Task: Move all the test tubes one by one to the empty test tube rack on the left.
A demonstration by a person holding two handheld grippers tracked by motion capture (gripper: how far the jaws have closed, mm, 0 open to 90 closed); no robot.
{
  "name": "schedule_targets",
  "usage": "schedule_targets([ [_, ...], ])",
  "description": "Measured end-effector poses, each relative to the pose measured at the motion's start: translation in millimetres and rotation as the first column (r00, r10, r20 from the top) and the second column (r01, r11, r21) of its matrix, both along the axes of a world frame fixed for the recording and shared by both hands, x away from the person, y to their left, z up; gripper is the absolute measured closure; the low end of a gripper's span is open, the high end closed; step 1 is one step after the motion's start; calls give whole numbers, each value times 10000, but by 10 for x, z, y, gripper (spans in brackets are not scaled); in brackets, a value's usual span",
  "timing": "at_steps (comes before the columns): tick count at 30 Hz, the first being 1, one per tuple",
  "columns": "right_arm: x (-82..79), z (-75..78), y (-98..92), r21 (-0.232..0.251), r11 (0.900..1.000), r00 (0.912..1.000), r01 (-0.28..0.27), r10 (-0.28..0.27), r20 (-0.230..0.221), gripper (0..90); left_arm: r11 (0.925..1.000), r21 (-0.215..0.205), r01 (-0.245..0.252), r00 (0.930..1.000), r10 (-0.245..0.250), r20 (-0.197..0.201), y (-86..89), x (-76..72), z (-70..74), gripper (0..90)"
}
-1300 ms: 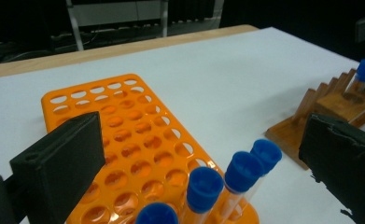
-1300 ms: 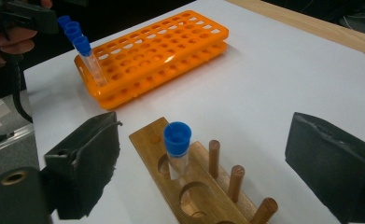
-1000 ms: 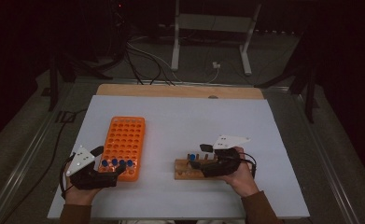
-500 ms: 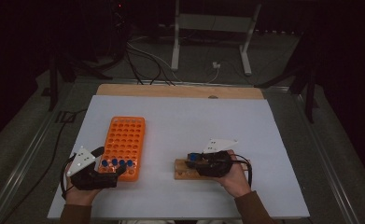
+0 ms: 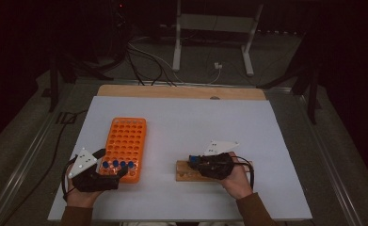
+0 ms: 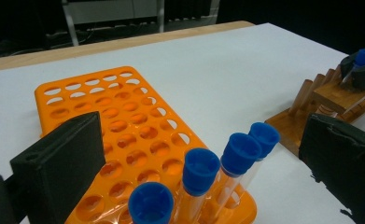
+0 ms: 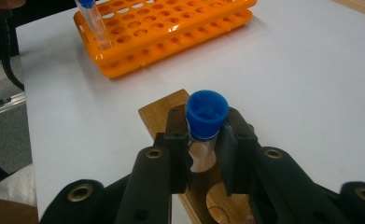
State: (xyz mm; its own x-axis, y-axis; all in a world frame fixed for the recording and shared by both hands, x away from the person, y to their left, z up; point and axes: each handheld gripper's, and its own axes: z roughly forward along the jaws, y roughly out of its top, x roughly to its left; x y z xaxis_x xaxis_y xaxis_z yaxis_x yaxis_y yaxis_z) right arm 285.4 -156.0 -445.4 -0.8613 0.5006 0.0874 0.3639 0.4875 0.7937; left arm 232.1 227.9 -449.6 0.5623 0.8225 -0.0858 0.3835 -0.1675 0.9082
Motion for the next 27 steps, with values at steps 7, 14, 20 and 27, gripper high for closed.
schedule_targets([
  [7, -9, 5, -2, -18, 10000, 10000, -28, 28, 60, 766, 10000, 6, -25, 10000, 25, 20, 1, -4, -1, 8],
  [14, -23, 24, -6, 4, 10000, 9999, -10, 10, 126, 767, 10000, 27, -9, 10000, 9, 28, -3, -5, -2, 8],
  [20, -30, 53, -16, 68, 10000, 9998, 8, -9, 216, 768, 10000, 12, -34, 10000, 34, 55, -4, -9, -1, 8],
  [27, -35, 84, -24, 134, 9999, 9997, 63, -66, 218, 768, 10000, -4, 5, 10000, -5, 36, -10, -5, -7, 9],
])
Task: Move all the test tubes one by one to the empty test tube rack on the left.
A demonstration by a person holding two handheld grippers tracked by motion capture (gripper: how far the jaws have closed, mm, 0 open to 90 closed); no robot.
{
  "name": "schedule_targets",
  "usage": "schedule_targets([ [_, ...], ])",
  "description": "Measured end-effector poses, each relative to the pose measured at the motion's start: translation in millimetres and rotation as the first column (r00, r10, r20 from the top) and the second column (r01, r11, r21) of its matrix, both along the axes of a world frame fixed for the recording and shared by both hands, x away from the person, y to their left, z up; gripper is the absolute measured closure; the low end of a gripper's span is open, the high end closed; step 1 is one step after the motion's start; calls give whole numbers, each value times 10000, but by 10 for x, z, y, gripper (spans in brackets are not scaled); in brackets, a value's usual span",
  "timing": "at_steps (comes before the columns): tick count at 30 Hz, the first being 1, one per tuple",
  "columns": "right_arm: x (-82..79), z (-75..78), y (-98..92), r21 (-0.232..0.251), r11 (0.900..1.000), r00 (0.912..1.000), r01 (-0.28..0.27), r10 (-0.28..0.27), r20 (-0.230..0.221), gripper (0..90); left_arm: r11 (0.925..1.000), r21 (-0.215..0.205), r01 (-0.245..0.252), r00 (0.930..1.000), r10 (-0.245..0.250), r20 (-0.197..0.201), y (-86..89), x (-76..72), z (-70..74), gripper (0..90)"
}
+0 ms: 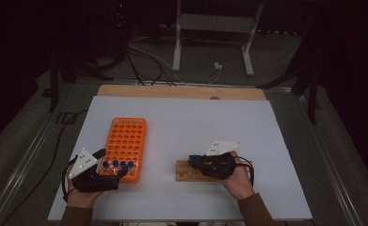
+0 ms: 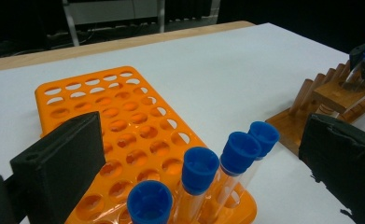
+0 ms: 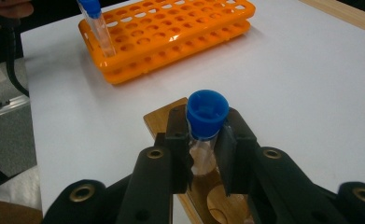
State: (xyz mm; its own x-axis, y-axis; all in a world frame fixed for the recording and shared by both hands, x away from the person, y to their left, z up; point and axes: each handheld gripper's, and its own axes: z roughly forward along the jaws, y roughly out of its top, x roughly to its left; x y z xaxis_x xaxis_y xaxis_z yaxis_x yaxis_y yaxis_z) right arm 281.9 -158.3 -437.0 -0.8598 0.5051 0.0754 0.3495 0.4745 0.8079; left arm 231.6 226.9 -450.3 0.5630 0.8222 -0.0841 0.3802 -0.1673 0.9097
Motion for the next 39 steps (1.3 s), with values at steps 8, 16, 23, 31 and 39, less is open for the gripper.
schedule_targets([
  [8, -5, 24, 4, 60, 10000, 10000, 46, -46, 4, 768, 10000, 13, -4, 10000, 4, 19, 2, -3, 2, 8],
  [16, -8, 82, -15, 267, 9996, 10000, 97, -97, -8, 769, 10000, -3, -16, 10000, 16, 17, 2, -4, 3, 8],
  [23, 1, 144, -28, 407, 9991, 9999, 138, -139, 16, 769, 10000, -13, -6, 10000, 6, 18, -1, -4, 2, 8],
  [31, 5, 224, -39, 538, 9985, 9999, 94, -96, 46, 768, 10000, -11, 8, 10000, -8, 12, -5, -5, 0, 8],
  [39, 22, 305, -64, 684, 9976, 9999, 137, -136, -16, 769, 10000, 2, 51, 10000, -51, -11, -17, -6, -3, 8],
])
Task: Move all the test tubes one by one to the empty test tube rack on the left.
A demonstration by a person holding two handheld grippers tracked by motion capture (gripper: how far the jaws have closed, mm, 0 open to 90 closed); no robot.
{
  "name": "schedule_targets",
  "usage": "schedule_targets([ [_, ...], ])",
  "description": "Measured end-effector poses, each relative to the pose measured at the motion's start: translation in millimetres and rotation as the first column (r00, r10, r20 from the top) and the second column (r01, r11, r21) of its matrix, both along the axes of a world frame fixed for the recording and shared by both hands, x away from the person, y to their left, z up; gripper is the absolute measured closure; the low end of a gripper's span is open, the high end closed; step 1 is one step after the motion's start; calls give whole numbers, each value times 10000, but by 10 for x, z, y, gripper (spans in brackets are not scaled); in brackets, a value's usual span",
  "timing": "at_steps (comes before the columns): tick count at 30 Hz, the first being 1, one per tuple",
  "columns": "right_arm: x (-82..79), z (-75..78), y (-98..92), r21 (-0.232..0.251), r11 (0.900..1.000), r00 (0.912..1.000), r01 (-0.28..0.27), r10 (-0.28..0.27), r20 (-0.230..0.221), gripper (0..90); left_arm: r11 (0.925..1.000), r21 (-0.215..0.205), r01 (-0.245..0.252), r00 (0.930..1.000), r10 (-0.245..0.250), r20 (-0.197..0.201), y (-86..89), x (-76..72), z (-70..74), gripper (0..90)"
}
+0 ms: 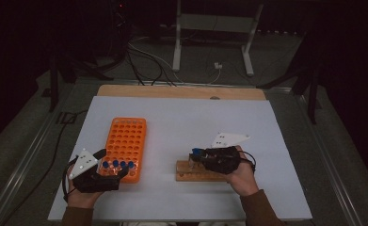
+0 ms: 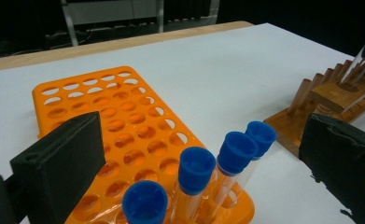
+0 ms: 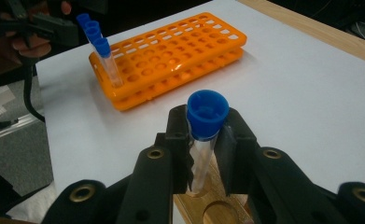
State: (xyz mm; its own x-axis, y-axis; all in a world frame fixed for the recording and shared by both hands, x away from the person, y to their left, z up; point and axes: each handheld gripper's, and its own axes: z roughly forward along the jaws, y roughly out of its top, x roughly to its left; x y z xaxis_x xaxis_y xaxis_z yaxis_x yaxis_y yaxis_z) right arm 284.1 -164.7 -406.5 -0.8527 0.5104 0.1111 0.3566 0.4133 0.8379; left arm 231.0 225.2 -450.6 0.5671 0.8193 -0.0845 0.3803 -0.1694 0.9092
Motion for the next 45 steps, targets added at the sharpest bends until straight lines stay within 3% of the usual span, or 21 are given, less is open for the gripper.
schedule_targets([
  [18, 51, 185, -22, 307, 9995, 9998, 102, -107, 142, 769, 9999, 27, 117, 9999, -117, 63, -51, -1, 29, 8],
  [28, 92, 287, -27, 342, 9993, 9995, 119, -129, 280, 769, 9994, 101, 324, 9992, -326, 215, -125, 11, 127, 9],
  [45, 208, 397, 28, 479, 9986, 9994, 203, -217, 284, 769, 9927, 226, 1188, 9926, -1193, 210, -461, 97, 281, 13],
])
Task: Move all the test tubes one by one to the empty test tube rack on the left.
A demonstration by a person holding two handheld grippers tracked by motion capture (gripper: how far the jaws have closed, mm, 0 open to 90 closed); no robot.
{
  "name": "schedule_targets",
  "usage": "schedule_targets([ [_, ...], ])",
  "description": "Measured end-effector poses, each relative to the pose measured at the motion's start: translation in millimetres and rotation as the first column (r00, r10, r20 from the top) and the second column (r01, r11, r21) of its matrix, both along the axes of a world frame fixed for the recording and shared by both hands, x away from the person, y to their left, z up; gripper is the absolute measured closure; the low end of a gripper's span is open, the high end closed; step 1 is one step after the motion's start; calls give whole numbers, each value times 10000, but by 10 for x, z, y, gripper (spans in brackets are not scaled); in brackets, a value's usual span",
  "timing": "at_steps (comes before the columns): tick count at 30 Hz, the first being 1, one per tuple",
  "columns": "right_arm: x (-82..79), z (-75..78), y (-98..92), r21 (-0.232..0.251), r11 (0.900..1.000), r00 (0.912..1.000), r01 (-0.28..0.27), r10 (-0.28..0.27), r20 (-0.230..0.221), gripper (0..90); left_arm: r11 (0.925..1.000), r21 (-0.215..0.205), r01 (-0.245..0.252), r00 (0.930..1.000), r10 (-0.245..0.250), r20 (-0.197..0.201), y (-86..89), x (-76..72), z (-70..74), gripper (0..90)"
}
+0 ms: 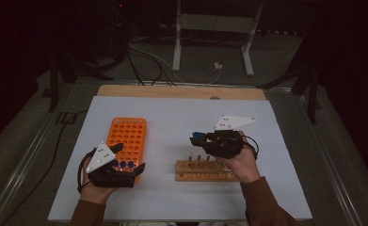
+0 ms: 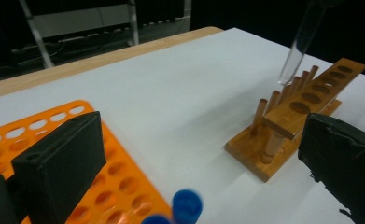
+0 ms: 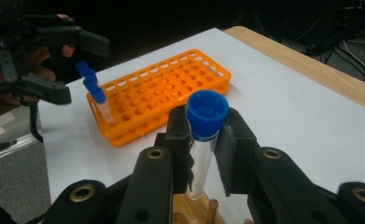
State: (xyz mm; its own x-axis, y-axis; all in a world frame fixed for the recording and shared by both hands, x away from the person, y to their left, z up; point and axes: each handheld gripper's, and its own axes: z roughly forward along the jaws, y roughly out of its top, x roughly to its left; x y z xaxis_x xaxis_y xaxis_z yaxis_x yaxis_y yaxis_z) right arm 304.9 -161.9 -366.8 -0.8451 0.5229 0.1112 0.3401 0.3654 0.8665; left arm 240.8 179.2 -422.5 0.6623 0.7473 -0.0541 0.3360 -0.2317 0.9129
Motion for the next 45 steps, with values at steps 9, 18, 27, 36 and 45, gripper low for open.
schedule_targets([
  [9, 12, 63, 161, -23, 9996, 9996, -269, 269, 63, 769, 9988, -186, 447, 9990, -446, 84, -205, 58, 88, 43],
  [18, 14, 83, 322, -16, 9983, 9983, -587, 587, 25, 769, 9967, -180, 785, 9969, -786, -24, -396, 130, 104, 74],
  [27, -47, 92, 478, 0, 9950, 9950, -1002, 1002, 24, 769, 9901, -258, 1383, 9904, -1383, 7, -594, 181, 120, 217],
  [36, -63, 83, 577, -25, 9920, 9920, -1262, 1261, -50, 769, 9816, -292, 1885, 9819, -1889, -121, -679, 230, 124, 498],
  [45, -73, 57, 638, -217, 9888, 9890, -1478, 1476, -116, 769, 9787, -254, 2037, 9789, -2040, -82, -664, 227, 134, 675],
])
